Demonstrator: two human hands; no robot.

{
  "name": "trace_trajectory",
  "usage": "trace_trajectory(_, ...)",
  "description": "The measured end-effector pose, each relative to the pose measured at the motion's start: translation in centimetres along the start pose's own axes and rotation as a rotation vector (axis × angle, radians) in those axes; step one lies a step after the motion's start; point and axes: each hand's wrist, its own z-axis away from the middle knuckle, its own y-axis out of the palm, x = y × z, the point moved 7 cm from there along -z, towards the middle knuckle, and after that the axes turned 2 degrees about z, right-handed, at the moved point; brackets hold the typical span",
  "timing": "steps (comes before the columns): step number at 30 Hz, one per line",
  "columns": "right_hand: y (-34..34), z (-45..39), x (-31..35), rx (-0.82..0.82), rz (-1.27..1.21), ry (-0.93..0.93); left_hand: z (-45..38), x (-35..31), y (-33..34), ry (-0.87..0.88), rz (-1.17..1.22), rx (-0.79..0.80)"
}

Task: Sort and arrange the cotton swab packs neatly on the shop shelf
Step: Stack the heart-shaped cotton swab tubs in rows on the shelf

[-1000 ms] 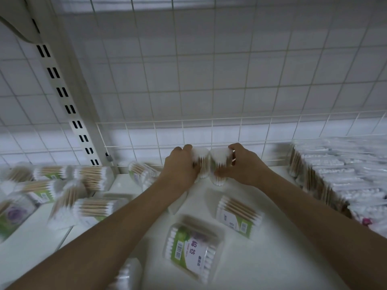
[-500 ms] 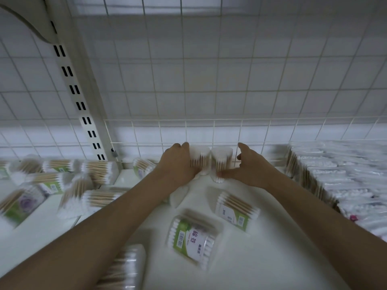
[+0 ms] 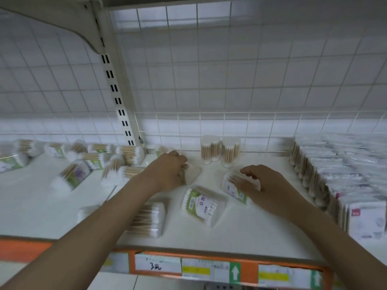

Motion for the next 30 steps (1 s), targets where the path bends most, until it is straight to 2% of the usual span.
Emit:
trace_trajectory(5,1.2,1.5,0.1,0.031,0.023,-0.032,1.4,0.2,-0.4,-0.007,-0.066,-0.057)
trace_trajectory(9,1.7,1.8,-0.3,0.027,0.040,0.013,0.3,0.6,-0.4,0.005,-0.158,-0.039)
trace_trajectory(16,2.5,1.1,-0.5,0.027,0.070,0.028,-3.0,1.3,1.0,0.107,-0.446,-0.019)
trace_trajectory(19,2.4,0.8,-0.7,-0.016,0.068,0.054,-3.8,1.8,1.4,0.174,-0.492,-0.021)
trace_trajectory(24,1.6,0.7,-0.3,-0.095,0.047,0.058,-4.1,2.1,1.3,0.283,-0.495,-0.045)
trace_trajectory(30,-0.6,-1.0,0.1,-0.186,-0.050,0.123,-3.5,0.9,-1.2,0.306,-0.219,-0.062)
